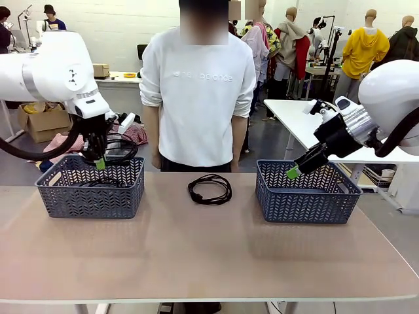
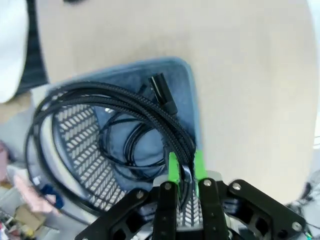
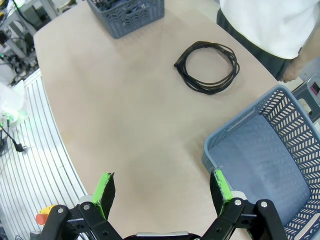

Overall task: Organize the cables according to human instructions.
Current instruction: Pick up a bundle of cables and place it in the basket indicated by the human.

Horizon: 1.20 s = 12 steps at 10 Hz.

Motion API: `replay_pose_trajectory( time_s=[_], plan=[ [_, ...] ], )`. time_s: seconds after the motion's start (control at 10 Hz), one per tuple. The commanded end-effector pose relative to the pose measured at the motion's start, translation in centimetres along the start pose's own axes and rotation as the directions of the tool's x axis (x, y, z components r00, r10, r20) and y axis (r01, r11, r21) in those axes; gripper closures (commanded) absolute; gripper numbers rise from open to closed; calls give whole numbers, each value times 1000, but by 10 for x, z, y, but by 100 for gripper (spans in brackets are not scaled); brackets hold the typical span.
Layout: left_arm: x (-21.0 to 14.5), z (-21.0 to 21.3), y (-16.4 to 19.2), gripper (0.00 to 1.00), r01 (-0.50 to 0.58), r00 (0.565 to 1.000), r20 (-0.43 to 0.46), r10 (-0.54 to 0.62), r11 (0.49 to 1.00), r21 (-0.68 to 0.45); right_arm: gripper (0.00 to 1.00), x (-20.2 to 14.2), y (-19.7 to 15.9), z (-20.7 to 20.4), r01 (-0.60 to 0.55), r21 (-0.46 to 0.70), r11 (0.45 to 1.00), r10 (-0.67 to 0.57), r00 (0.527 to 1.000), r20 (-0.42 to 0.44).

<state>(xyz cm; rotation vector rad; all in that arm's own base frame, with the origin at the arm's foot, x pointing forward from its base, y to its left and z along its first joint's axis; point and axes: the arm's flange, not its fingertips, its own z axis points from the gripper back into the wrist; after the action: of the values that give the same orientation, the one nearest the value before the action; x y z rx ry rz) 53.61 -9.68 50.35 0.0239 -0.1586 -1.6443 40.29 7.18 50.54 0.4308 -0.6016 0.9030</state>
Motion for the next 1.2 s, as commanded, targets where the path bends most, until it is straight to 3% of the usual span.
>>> replay_pose_trajectory(
  time_s=[0.0, 0.4, 0.9, 1.0, 1.1],
  plan=[
    [-19, -11, 10, 87, -77, 997, -24, 78, 996, 36, 0, 1, -2, 0, -10, 17, 1000, 9, 1000, 29],
    [-43, -48, 33, 87, -137, 990, -39, 137, 991, 8, 0, 1, -2, 0, -10, 17, 1000, 9, 1000, 29],
    [-56, -64, 39, 87, -171, 984, -45, 170, 985, -9, 0, 1, -2, 0, -10, 17, 1000, 9, 1000, 29],
    [-56, -65, 39, 72, -165, 986, -41, 164, 986, -26, 0, 1, -2, 0, -10, 17, 1000, 9, 1000, 29],
    [-55, -64, 39, 67, -160, 987, -36, 158, 987, -33, 0, 1, -2, 0, -10, 17, 1000, 9, 1000, 29]
  ],
)
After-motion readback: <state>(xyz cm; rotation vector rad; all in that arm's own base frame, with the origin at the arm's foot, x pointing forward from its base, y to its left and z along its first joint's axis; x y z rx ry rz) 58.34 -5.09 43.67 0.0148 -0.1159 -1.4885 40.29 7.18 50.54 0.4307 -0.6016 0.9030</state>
